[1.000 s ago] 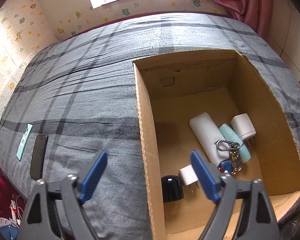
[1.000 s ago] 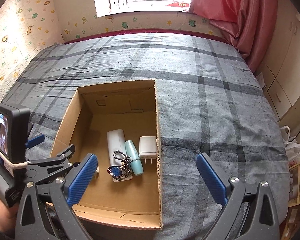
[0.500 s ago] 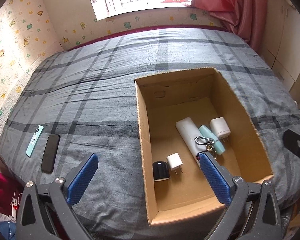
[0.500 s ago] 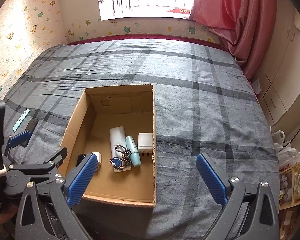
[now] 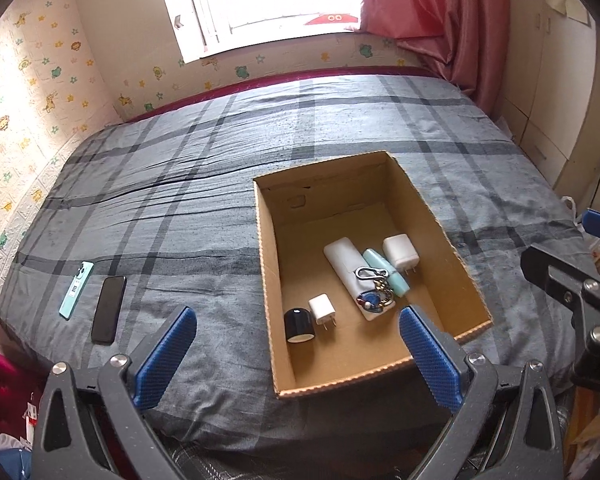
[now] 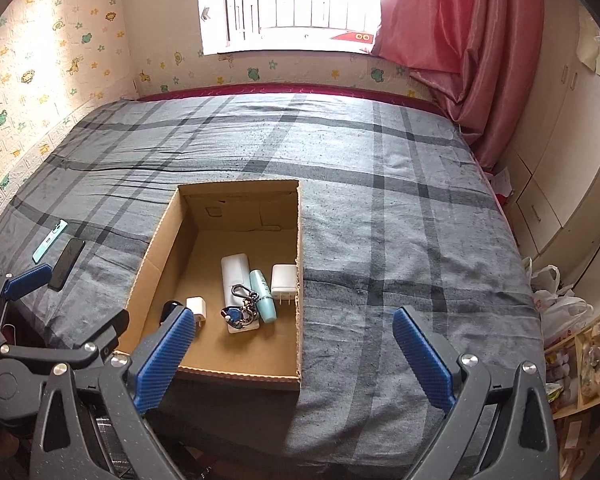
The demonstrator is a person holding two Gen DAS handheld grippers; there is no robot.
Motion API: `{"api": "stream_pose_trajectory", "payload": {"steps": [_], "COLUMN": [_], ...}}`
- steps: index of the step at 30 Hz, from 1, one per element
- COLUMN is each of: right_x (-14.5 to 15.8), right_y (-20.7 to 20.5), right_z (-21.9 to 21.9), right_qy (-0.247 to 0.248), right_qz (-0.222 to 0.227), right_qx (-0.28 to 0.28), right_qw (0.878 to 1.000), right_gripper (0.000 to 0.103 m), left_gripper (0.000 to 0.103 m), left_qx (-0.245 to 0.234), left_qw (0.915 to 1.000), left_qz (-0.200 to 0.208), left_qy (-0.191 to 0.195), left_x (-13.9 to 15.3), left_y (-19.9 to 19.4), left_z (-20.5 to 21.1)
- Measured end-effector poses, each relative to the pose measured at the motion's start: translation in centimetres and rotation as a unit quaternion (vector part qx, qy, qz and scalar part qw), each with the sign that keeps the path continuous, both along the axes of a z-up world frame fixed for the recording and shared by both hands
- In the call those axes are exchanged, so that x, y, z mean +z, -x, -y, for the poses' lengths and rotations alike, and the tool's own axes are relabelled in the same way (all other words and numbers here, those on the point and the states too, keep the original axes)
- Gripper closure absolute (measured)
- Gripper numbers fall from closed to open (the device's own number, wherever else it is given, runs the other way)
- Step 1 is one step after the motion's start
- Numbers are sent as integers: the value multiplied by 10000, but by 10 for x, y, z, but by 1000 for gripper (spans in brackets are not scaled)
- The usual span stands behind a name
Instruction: Organize rigid objects
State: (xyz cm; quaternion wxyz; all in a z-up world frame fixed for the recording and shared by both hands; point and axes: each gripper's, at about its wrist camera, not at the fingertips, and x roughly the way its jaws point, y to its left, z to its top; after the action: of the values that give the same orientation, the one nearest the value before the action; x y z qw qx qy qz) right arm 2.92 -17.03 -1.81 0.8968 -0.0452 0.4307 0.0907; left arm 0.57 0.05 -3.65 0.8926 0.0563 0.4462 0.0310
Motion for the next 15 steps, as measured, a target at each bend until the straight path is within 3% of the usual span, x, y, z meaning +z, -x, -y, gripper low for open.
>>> {"api": "stream_pose_trajectory", "payload": {"steps": [3,15], "right_x": [0,-6], "right_y": [5,11], "right_z": [4,10], "right_qy": [-34,2], "right_qz": [-22,-45], "right_qx": [-34,-140], "right_qw": [10000,9999], "right_gripper": [2,2], "left_gripper": [0,0], "left_qx": [-189,-332], "left_qw": [9994,9993], "left_qz": [-86,-130], "left_qy": [281,137], "left_x": [0,-9], "left_y": [7,15], "left_z": [4,17]}}
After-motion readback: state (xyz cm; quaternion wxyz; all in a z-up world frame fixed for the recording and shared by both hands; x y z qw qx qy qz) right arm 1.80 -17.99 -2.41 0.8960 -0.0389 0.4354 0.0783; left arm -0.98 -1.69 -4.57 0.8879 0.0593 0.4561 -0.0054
